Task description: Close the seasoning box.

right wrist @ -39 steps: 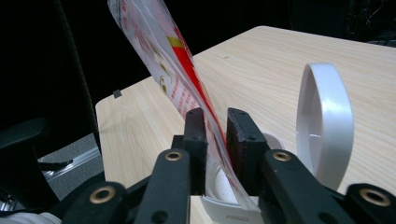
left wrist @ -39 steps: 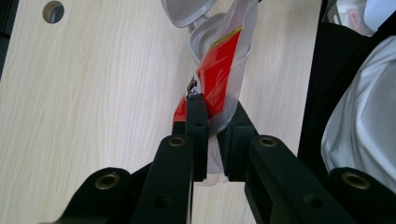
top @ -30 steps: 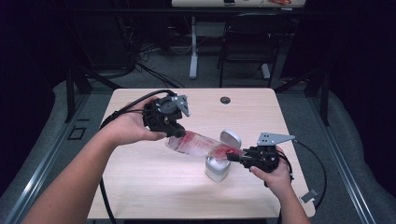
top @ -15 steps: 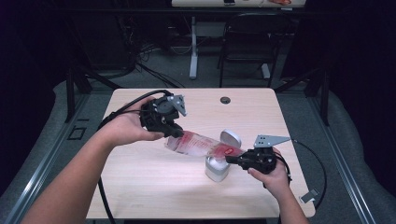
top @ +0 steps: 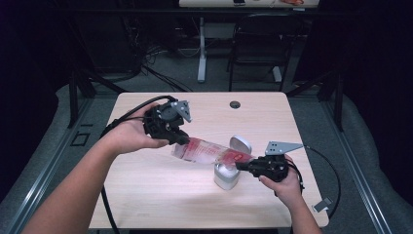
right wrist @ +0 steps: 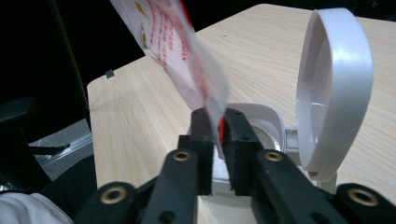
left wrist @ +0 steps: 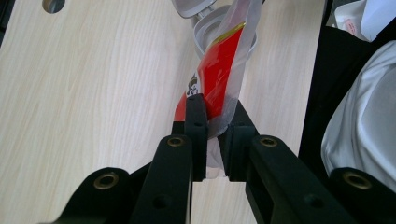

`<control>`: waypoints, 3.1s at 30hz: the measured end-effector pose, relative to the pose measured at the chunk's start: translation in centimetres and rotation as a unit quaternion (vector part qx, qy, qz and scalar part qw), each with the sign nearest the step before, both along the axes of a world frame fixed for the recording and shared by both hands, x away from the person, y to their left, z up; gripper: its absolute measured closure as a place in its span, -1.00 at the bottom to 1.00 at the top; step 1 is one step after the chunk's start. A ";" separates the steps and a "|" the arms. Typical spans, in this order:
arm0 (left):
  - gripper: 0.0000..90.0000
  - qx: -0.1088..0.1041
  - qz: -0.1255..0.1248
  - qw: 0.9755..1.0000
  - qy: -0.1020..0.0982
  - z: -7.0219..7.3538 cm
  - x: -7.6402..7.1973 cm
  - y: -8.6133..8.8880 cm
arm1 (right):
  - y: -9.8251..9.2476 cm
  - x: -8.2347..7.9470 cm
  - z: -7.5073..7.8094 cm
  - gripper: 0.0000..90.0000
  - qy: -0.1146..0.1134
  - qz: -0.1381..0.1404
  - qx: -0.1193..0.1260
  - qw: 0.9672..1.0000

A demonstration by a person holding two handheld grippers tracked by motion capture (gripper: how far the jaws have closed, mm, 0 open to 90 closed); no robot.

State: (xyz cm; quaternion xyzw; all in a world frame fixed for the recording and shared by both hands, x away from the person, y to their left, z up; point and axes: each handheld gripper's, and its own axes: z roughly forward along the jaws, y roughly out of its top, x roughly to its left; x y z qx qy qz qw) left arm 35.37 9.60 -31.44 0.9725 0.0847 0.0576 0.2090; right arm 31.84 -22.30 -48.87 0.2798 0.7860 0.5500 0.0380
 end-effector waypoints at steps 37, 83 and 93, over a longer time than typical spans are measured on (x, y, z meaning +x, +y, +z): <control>0.80 0.001 0.026 0.999 0.021 -4.5 0.1 2.8 | 0.5 -0.7 1.2 0.98 -0.039 -0.025 -0.016 0.999; 0.80 -0.041 0.065 0.996 0.047 -9.2 -0.2 6.6 | 2.7 -0.5 3.1 0.98 -0.066 -0.014 -0.016 0.998; 0.81 -0.046 0.071 0.995 0.057 -10.7 -0.2 7.2 | 3.5 -0.2 3.9 0.98 -0.073 -0.006 -0.030 0.997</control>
